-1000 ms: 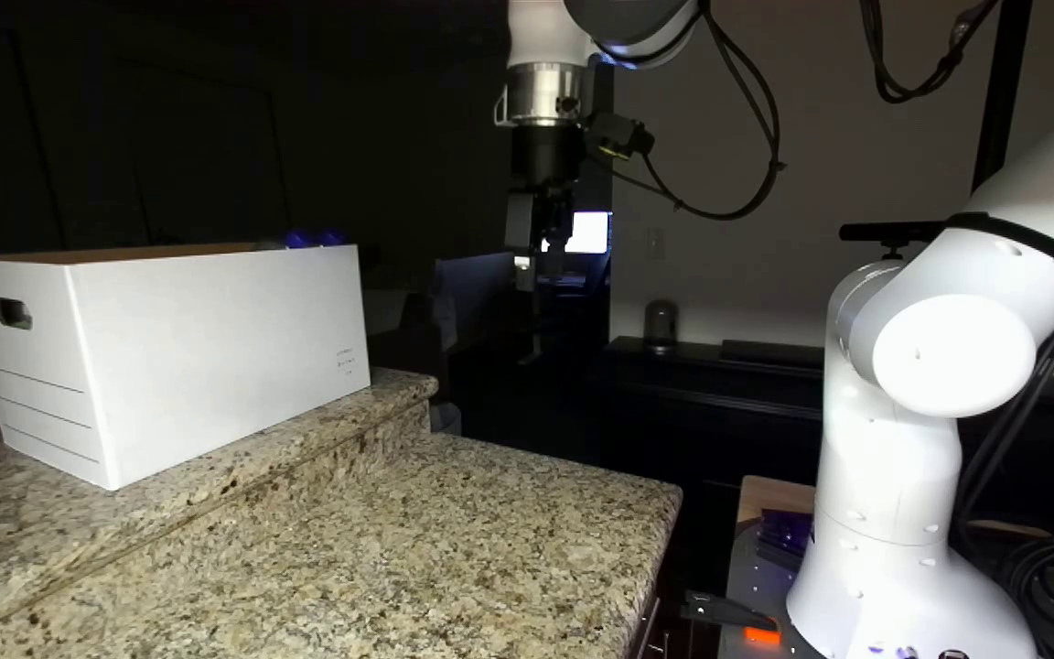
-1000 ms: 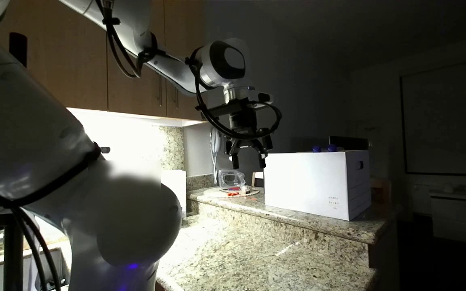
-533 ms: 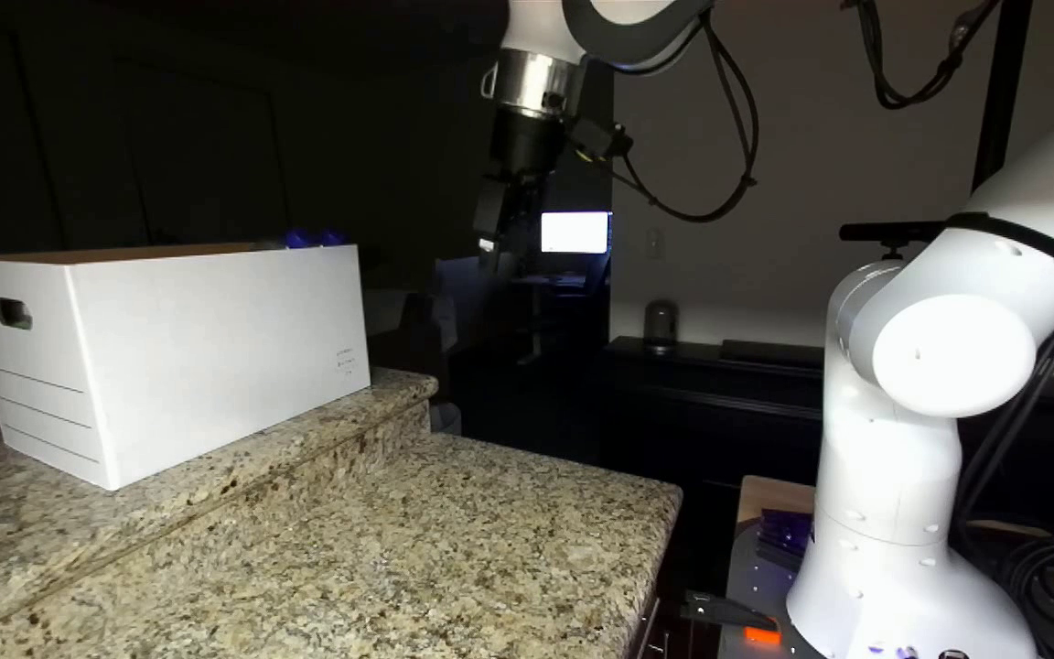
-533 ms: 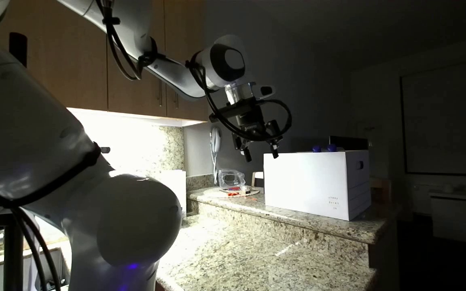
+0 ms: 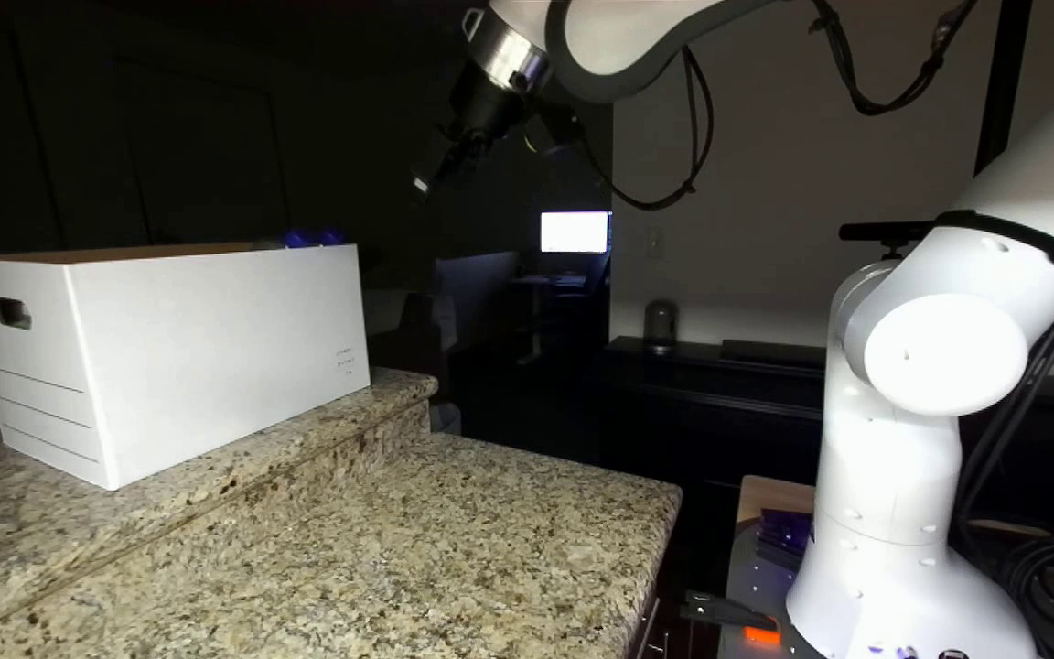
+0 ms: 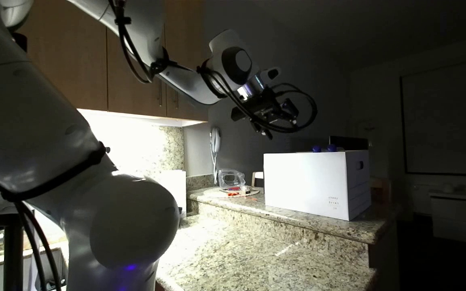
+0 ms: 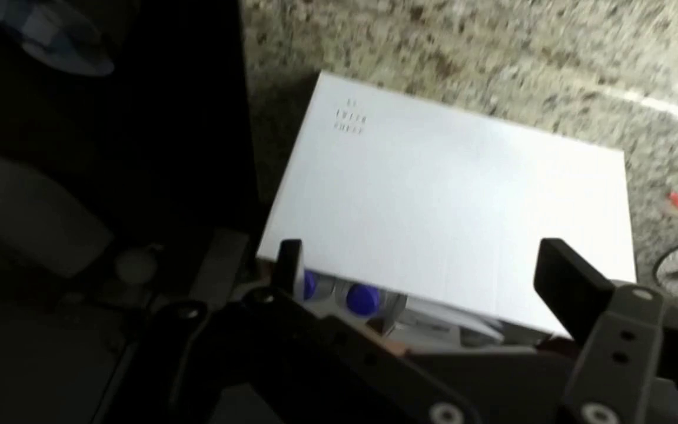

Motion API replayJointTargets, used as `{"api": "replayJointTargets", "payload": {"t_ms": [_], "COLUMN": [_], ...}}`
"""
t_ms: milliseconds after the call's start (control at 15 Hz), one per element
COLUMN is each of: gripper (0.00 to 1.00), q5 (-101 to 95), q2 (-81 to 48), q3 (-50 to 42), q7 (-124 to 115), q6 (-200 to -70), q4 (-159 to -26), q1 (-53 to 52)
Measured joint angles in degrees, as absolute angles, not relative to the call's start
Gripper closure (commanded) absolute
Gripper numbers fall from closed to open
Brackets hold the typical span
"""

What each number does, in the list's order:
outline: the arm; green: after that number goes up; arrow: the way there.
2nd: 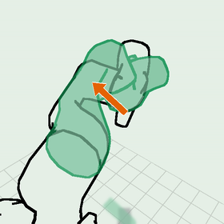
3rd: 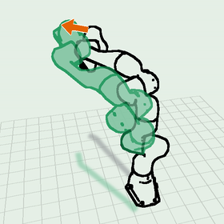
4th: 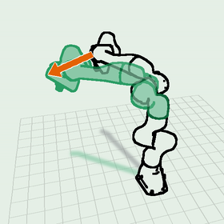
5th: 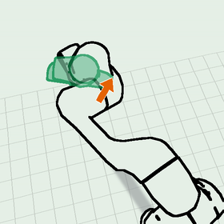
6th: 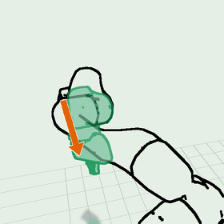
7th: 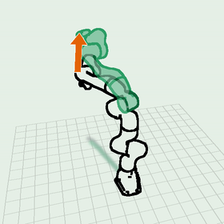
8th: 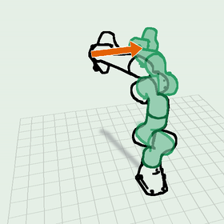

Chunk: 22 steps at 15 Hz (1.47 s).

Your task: Remove the water bottles from the box and put them on the counter

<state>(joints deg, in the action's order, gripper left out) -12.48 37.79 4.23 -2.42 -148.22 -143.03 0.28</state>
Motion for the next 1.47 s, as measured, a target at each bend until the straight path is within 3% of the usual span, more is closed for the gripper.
{"api": "replayJointTargets", "payload": {"t_ms": [400,733,1467], "gripper": [0.0,0.0,0.0], "q5": [-10.73,6.67,5.89], "q2": [20.67,6.4,4.86], "q3": [0.27,-6.97,-5.06], "q7": [1.07,14.51,14.08], "q6": [-153.3,-146.73,-147.06], "q4": [-121.37,-104.39,-105.36], "q1": [1.28,-5.34,-3.67]}}
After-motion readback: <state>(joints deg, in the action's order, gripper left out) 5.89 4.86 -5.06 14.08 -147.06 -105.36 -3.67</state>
